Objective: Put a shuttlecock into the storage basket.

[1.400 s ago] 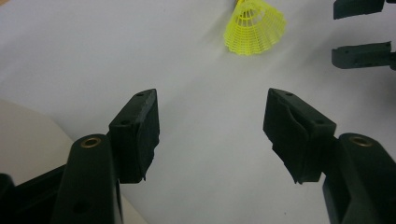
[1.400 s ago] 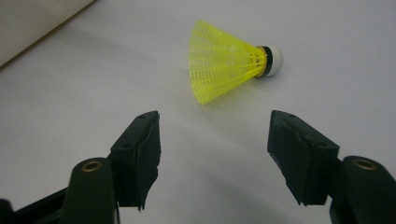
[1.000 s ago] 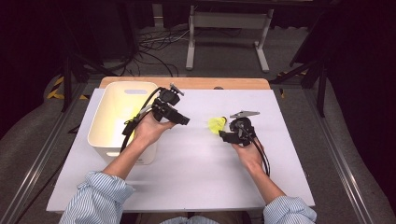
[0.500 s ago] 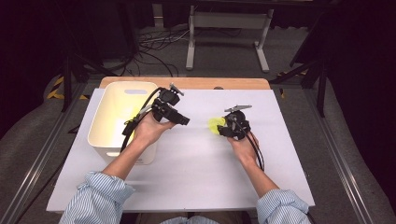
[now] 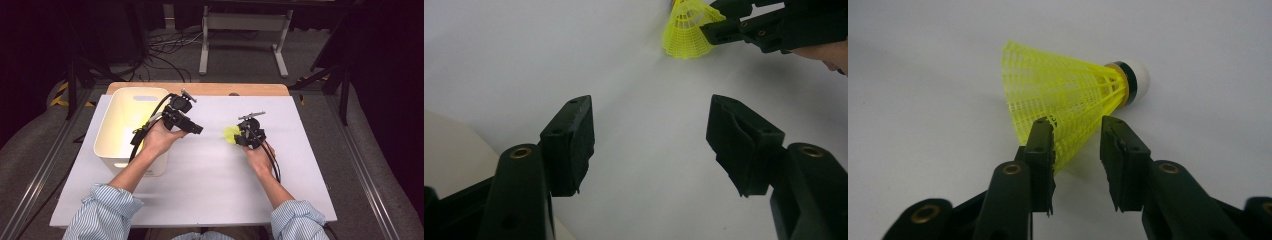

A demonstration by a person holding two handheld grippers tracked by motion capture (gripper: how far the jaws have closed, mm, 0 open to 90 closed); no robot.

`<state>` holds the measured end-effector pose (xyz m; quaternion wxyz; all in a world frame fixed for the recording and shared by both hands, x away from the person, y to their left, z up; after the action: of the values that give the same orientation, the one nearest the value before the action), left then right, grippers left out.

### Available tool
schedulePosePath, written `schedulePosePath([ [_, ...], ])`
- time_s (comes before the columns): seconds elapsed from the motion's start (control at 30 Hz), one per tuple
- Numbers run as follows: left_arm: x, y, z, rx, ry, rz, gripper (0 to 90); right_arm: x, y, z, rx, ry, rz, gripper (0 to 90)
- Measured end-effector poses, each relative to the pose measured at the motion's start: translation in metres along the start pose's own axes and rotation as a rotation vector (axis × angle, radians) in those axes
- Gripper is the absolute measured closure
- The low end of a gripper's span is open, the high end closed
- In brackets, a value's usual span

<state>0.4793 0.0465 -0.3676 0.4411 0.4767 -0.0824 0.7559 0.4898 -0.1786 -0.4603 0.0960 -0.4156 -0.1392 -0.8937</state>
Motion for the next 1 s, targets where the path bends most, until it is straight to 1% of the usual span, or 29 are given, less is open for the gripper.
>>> schedulePosePath([
  [0.17, 0.001, 0.000, 0.000, 0.002, -0.002, -0.003, 37.6, -0.002, 0.001, -0.002, -0.024, -0.021, -0.004, 73.6],
  [0.4, 0.001, 0.000, 0.000, 0.000, 0.000, 0.001, 36.9, -0.002, 0.008, -0.004, -0.080, -0.037, -0.006, 81.1],
  [0.5, 0.001, 0.000, 0.000, 0.002, 0.001, 0.001, 36.7, -0.001, 0.012, -0.005, -0.112, -0.039, 0.004, 84.8],
  [0.57, 0.002, 0.001, 0.000, -0.001, 0.000, 0.005, 36.6, -0.001, 0.013, -0.005, -0.112, -0.035, -0.001, 86.5],
  [0.73, 0.004, 0.002, -0.001, -0.006, 0.000, 0.015, 36.5, 0.003, 0.015, -0.007, -0.117, -0.032, 0.008, 88.8],
  [1.0, 0.005, 0.005, -0.002, -0.016, -0.002, 0.016, 36.6, 0.016, 0.018, -0.010, -0.095, -0.021, 0.024, 89.4],
])
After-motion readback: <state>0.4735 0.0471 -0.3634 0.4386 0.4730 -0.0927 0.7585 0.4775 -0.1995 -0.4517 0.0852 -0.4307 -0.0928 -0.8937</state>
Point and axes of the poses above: each handheld gripper's, and its own axes: x roughly backward along the jaws, z roughly out of its top, y roughly to its right, the point moved 4 cm from there along -x, roughly forward along the jaws, and after that the axes turned 10 degrees about -z, right-handed, at the moved point
